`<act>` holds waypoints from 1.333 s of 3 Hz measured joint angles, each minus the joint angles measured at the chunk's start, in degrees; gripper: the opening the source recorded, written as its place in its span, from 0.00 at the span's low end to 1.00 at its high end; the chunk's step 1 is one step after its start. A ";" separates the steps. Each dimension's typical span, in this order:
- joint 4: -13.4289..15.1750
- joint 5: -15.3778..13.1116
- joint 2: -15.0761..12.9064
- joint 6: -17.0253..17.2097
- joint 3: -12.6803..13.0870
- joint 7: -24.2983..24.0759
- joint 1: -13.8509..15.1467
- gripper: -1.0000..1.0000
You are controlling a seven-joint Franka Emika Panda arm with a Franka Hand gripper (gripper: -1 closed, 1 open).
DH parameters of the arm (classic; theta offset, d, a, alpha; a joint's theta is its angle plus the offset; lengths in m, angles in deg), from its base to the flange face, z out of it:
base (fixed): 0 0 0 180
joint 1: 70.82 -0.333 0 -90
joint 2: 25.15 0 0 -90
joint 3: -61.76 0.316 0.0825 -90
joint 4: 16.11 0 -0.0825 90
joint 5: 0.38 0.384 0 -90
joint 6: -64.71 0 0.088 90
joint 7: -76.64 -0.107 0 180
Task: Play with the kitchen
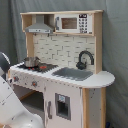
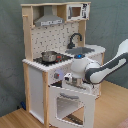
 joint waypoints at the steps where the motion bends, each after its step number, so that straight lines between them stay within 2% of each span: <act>1: -0.02 -0.27 -2.59 1.68 -3.76 -2.09 -3.02 1.00; 2: -0.08 -0.79 -3.99 3.04 -8.38 -2.58 -7.31 1.00; 4: -0.12 -2.27 -4.19 5.22 -18.02 -2.92 -15.70 1.00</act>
